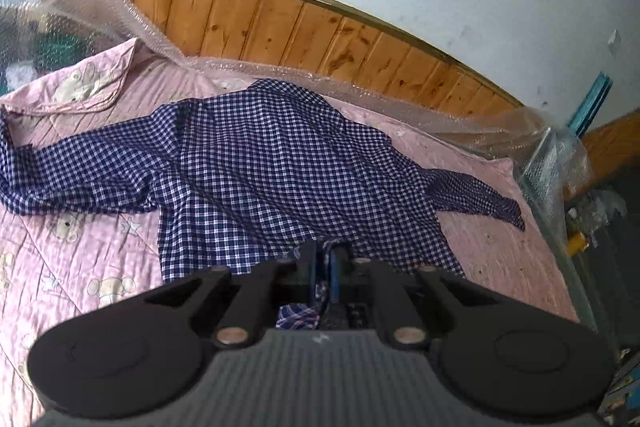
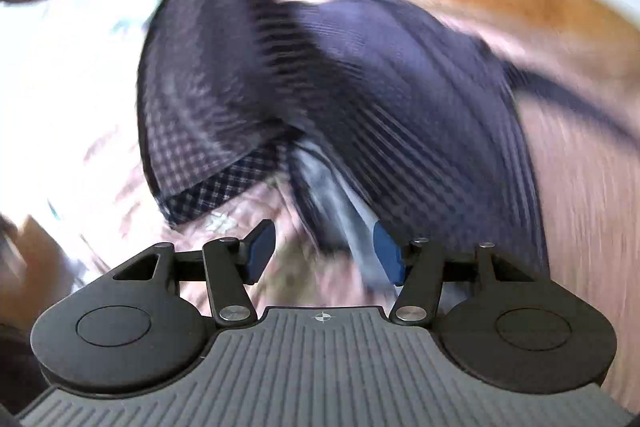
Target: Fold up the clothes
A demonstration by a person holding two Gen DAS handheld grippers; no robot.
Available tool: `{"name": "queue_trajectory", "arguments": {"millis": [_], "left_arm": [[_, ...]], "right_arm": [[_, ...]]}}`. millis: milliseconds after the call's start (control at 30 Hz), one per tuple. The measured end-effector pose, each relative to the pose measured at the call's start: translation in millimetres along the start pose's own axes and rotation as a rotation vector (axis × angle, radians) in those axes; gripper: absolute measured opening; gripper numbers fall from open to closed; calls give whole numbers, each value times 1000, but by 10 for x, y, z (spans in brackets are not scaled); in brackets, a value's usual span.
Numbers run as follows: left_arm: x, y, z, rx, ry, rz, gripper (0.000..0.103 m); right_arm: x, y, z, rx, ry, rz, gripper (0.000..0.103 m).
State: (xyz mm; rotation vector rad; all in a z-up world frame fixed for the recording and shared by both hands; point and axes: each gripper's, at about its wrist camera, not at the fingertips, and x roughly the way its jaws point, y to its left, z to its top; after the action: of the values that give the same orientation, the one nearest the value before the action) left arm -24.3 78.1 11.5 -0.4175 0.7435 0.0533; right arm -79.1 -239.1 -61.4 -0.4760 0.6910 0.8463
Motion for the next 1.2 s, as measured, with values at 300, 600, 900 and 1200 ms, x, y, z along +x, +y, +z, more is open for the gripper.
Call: {"name": "queue_trajectory", "arguments": {"millis": [300,600,900,1200], "left_arm": [[-137,197,-207,-56,-3,37,7],[-234,379,-348,-75,4,50,7],[-262,340,-411,-62,15,25,8],[-558,371,-438,-54,-25,43,8]], "right_arm": [[593,167,173,-215,126,-10,0],[196,161,575,113,-21,201,39],[323,795,359,-226,-2,193,43],[610,906,427,-344,64,131,0]]}}
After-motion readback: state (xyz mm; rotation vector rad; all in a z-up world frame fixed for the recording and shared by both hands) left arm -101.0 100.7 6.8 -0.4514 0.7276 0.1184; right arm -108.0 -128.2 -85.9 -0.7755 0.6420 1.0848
